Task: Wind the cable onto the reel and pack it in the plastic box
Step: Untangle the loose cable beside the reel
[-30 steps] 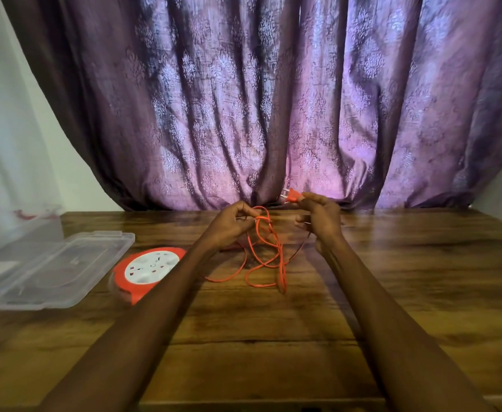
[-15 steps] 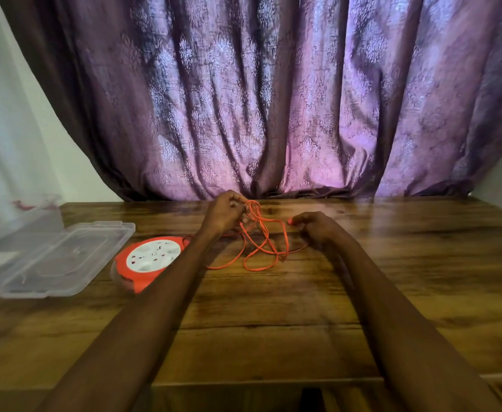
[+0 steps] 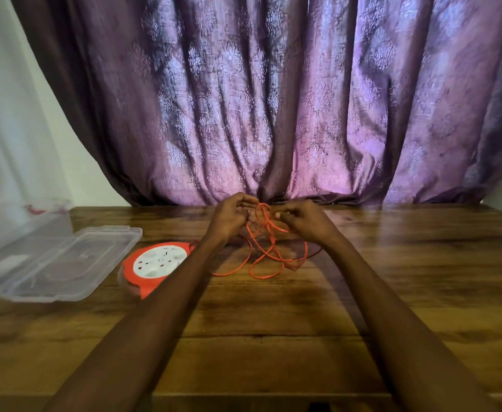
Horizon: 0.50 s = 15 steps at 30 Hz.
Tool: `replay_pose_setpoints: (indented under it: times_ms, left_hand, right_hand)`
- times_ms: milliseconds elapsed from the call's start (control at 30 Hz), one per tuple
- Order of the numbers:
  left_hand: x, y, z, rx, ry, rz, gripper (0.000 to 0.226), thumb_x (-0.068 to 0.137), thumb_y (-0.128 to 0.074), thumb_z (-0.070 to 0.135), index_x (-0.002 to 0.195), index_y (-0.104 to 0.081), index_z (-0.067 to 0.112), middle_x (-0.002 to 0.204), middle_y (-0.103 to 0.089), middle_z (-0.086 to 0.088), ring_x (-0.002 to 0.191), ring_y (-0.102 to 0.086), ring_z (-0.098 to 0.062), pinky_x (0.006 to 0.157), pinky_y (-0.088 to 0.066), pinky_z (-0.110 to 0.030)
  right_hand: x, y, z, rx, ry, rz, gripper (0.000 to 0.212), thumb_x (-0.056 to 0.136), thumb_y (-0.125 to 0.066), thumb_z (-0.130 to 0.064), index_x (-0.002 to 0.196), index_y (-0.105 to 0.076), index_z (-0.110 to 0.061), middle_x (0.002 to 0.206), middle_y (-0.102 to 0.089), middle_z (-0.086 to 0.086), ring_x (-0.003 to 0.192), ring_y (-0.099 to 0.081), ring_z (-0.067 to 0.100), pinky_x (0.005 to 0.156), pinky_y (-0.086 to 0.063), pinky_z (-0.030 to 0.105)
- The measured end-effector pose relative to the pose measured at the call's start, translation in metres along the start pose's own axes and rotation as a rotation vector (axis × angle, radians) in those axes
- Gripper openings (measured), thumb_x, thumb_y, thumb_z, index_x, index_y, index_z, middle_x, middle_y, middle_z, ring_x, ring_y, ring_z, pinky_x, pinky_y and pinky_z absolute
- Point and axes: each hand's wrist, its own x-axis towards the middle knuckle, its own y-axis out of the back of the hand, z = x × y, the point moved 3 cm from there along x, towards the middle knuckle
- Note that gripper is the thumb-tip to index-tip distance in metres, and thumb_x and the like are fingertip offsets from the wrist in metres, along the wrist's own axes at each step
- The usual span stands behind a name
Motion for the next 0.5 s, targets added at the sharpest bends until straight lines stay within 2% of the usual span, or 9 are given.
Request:
replay_pose_setpoints:
  times_ms: [33,100,167,233,267,300,367,433,500]
  left_hand:
    - [0.0,0.001,-0.001,-0.014,0.009,0.001,0.038,0.084,-0.038,-0.023,0.111,-0.06,-0.008,0.094,-0.066,-0.013,0.064,-0.064,-0.006,0.063,-0.053,-0.021]
    - [0.001,0.0,-0.003,-0.073,0.043,-0.006,0.041,0.084,-0.035,-0.025,0.116,-0.056,-0.01,0.089,-0.066,-0.009,0.059,-0.065,-0.002,0.058,-0.055,-0.019]
    - [0.0,-0.002,0.0,-0.113,0.058,-0.012,0.044,0.084,-0.033,-0.026,0.118,-0.054,-0.01,0.086,-0.065,-0.009,0.058,-0.066,-0.003,0.056,-0.056,-0.018]
    - [-0.002,-0.004,0.004,-0.134,0.046,-0.022,0.045,0.083,-0.031,-0.027,0.119,-0.053,-0.01,0.086,-0.065,-0.009,0.057,-0.066,-0.002,0.056,-0.056,-0.017]
    - [-0.003,-0.005,0.007,-0.145,0.037,-0.029,0.045,0.084,-0.031,-0.028,0.119,-0.053,-0.01,0.086,-0.065,-0.01,0.058,-0.066,-0.003,0.057,-0.056,-0.017]
    - [-0.004,-0.006,0.01,-0.157,0.023,-0.043,0.045,0.085,-0.031,-0.027,0.12,-0.052,-0.01,0.088,-0.065,-0.011,0.059,-0.066,-0.005,0.059,-0.055,-0.017]
    - [-0.007,-0.008,0.016,-0.16,-0.022,-0.067,0.042,0.088,-0.033,-0.026,0.121,-0.052,-0.01,0.091,-0.066,-0.014,0.061,-0.065,-0.008,0.062,-0.055,-0.018]
    - [-0.009,-0.009,0.02,-0.138,-0.078,-0.059,0.038,0.091,-0.034,-0.023,0.121,-0.052,-0.009,0.098,-0.066,-0.016,0.064,-0.065,-0.013,0.064,-0.056,-0.02]
    - [-0.009,-0.007,0.02,-0.092,-0.124,-0.019,0.037,0.091,-0.036,-0.021,0.12,-0.054,-0.006,0.102,-0.064,-0.017,0.069,-0.065,-0.025,0.069,-0.057,-0.031]
  right_hand:
    - [0.0,0.002,0.003,0.086,-0.006,-0.011,0.02,0.092,-0.068,-0.02,0.11,-0.077,-0.016,0.087,-0.074,0.0,0.074,-0.062,0.011,0.071,-0.047,0.032]
    - [-0.001,0.002,0.007,0.092,-0.042,-0.01,0.025,0.09,-0.072,-0.028,0.114,-0.075,-0.019,0.094,-0.076,0.001,0.075,-0.059,0.003,0.074,-0.047,0.029]
    - [-0.001,-0.004,0.007,0.089,-0.058,-0.018,0.041,0.087,-0.075,-0.028,0.126,-0.067,-0.018,0.097,-0.071,-0.008,0.075,-0.06,-0.008,0.076,-0.048,0.02]
    - [0.0,-0.011,0.002,0.156,-0.028,-0.063,0.07,0.082,-0.081,-0.027,0.143,-0.05,-0.014,0.116,-0.063,-0.011,0.095,-0.06,-0.014,0.085,-0.045,0.009]
    - [0.001,-0.014,0.002,0.127,-0.011,-0.085,0.084,0.079,-0.083,-0.029,0.15,-0.04,-0.016,0.129,-0.058,-0.007,0.111,-0.058,-0.006,0.095,-0.045,0.015]
    - [0.001,-0.016,0.001,0.053,0.005,-0.1,0.091,0.078,-0.084,-0.031,0.154,-0.033,-0.02,0.14,-0.054,-0.001,0.123,-0.055,0.006,0.103,-0.045,0.026]
    - [0.003,-0.016,0.003,-0.107,0.017,-0.089,0.089,0.08,-0.079,-0.031,0.154,-0.03,-0.03,0.144,-0.055,0.006,0.125,-0.057,0.023,0.103,-0.047,0.042]
    - [0.004,-0.013,0.007,-0.199,0.018,-0.025,0.07,0.083,-0.072,-0.031,0.145,-0.04,-0.04,0.129,-0.065,0.005,0.111,-0.064,0.027,0.091,-0.052,0.045]
    - [0.004,-0.008,0.01,-0.117,0.004,0.056,0.051,0.084,-0.07,-0.028,0.131,-0.051,-0.039,0.116,-0.07,-0.001,0.102,-0.067,0.026,0.086,-0.053,0.045]
